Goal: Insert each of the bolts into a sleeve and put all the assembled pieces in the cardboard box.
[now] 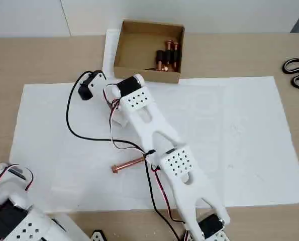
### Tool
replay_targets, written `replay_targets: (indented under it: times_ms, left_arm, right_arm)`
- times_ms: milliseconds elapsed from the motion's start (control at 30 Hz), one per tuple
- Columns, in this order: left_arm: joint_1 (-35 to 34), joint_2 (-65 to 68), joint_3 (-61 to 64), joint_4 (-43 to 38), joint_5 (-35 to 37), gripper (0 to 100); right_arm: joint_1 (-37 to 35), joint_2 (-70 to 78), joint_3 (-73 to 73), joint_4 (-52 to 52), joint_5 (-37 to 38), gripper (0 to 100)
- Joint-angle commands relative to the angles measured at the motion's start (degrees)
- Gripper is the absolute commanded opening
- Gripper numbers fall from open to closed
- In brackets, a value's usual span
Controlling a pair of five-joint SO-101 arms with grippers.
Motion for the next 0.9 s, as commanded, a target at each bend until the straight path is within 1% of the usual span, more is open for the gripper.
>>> replay_targets:
  times_ms: [0,67,133,300,400,567,667,800,867]
  left_arm:
    - [0.0,-0.62,-0.66,-1.85,0.09,13]
    - [1.23,-0.62,-0.66,-1.93,-2.81,13]
    - [4.13,-0.62,-0.57,-1.85,-7.3,13]
    - [14.33,-0.62,-0.75,-1.93,-14.51,13]
    - [21.45,-0.09,-2.42,-2.2,-15.3,13]
    - [33.32,1.58,-6.02,-0.62,-15.21,13]
    - [38.15,8.79,-8.84,0.53,-15.21,13]
    - [42.29,22.15,-14.81,0.53,-15.12,13]
    - [45.54,27.69,-17.63,0.53,-15.21,13]
  right_arm:
    - [1.89,-0.57,-8.79,4.62,-0.97,0.4]
    - [3.21,-0.57,-12.13,5.14,-2.99,0.4]
    - [4.62,-0.84,-14.24,5.41,-4.75,0.4]
    - [8.4,-7.25,-12.31,5.93,-11.08,0.4]
    - [10.95,-14.64,-5.01,6.02,-12.66,0.4]
    - [15.69,-30.99,12.92,5.93,-15.74,0.4]
    - [19.21,-39.78,22.95,5.76,-17.76,0.4]
    - [22.55,-48.57,33.67,5.67,-18.2,0.4]
    - [23.52,-51.91,37.45,5.67,-18.29,0.4]
